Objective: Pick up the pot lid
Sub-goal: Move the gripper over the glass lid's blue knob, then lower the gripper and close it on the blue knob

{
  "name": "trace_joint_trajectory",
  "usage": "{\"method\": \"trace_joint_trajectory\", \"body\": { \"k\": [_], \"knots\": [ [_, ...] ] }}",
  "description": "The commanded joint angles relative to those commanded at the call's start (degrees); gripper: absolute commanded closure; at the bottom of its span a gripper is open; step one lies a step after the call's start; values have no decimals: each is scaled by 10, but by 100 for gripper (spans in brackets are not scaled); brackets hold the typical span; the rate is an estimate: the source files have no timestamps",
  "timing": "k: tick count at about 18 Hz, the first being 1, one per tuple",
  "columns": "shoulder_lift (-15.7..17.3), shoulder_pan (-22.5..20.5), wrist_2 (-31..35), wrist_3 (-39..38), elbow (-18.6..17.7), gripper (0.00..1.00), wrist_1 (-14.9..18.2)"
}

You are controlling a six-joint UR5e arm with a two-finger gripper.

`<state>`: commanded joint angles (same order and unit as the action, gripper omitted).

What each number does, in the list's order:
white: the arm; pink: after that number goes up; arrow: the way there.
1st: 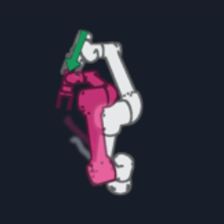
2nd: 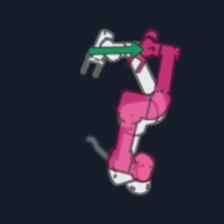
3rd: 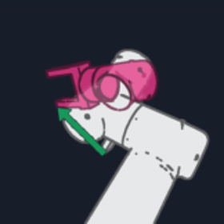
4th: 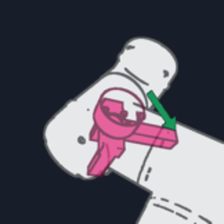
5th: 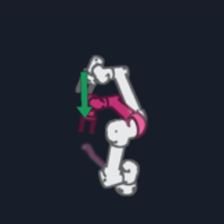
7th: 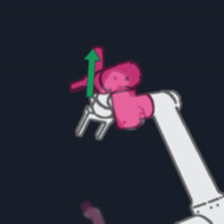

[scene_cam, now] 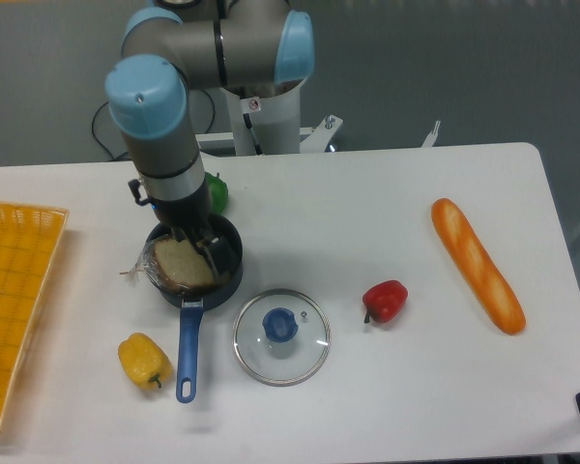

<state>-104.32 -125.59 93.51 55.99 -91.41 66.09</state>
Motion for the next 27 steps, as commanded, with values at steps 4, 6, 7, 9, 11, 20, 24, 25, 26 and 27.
{"method": "trace_joint_trajectory", "body": {
  "k": [4,6,7,9,11,20,24,25,26,27],
  "knots": [
    [-19,-9,-6,50,20,0,10],
    [-29,-14,-6,75,22,0,20],
    [-32,-16,-4,106,23,0,21],
    [-33,-33,-9,168,22,0,21],
    [-36,-56,-38,204,22,0,21],
    [-105,-92,-43,316,33,0,14],
    [-126,-92,-44,312,40,0,13],
    [-131,-92,-44,311,43,0,13],
    [-135,-92,-44,311,43,0,13],
    [-142,-92,-44,310,43,0,13]
  ]
}}
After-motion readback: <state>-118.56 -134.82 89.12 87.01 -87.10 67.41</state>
